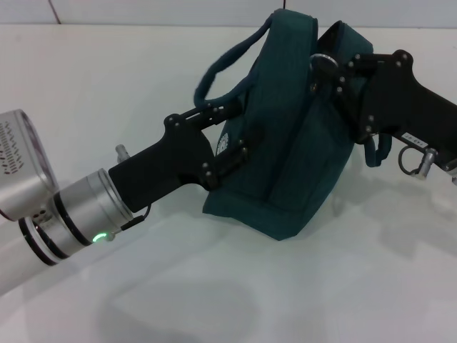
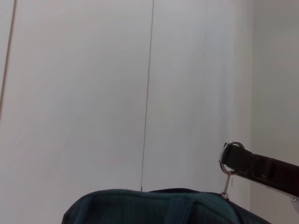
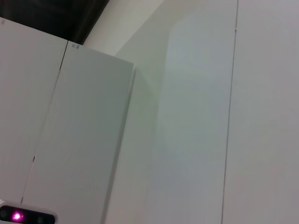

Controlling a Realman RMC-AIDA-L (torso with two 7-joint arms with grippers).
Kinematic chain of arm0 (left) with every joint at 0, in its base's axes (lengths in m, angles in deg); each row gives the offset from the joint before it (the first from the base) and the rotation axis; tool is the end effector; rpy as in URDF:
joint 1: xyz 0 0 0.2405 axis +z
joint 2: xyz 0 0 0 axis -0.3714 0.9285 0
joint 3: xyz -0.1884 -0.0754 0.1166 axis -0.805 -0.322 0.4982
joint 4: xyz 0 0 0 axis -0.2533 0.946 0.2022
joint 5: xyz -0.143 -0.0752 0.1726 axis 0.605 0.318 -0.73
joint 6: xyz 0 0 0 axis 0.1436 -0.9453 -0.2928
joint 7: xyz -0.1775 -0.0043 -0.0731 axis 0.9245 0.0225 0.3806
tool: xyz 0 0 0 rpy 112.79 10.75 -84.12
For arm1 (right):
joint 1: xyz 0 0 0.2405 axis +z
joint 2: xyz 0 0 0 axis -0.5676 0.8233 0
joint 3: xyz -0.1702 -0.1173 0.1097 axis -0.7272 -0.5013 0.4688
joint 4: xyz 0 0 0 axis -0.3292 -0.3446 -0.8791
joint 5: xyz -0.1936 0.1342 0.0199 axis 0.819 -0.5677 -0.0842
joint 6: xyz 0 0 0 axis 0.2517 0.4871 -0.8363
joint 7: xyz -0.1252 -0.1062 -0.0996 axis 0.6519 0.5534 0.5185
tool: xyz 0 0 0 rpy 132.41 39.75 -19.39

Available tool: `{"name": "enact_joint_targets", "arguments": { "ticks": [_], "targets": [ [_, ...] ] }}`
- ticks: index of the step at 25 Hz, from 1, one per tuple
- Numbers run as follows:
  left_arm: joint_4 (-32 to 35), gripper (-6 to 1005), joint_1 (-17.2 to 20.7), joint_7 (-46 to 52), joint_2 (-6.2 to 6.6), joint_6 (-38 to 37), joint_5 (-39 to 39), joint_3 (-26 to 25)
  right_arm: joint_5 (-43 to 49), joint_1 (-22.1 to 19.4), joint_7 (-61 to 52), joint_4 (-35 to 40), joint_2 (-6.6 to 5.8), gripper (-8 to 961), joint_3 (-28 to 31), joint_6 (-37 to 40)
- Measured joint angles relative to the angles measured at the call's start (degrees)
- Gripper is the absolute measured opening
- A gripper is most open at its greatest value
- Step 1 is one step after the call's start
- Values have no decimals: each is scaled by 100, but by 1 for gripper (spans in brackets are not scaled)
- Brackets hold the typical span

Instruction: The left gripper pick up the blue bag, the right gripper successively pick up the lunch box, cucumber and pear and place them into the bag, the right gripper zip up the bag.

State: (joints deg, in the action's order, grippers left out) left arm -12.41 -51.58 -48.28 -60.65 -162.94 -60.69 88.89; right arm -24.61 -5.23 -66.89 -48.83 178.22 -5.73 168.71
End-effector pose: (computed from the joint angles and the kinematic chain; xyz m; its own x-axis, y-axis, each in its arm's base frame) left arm -0.2076 0.3167 -0.0916 0.5889 -0.0131 0.8081 0.4015 -0.8630 -0.3066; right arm 0.1599 0.3527 -0.0407 0.5604 0.3239 -0.7623 -0.1814 -0.8500 -0.4945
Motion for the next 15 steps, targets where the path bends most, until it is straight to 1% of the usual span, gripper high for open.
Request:
{"name": "enact_joint_targets", "arguments": {
  "ticks": [1,6,9,14,15],
  "targets": [
    [1,733,-5,-14,0,1,-2,0,0,0,0,0,0,9,0,0],
    [6,528,-8,-380,10,7,-26,4,-1,-12,2,-19,0,9,-30,92],
    [38,308,76,-654,51,4,-45,9,3,-24,3,-28,-3,9,-161,210],
    [192,85,204,-863,78,17,-84,9,27,-57,3,-14,-4,9,-314,296],
    [201,80,208,-898,78,18,-99,9,27,-59,3,-8,-4,10,-365,300]
  ]
}}
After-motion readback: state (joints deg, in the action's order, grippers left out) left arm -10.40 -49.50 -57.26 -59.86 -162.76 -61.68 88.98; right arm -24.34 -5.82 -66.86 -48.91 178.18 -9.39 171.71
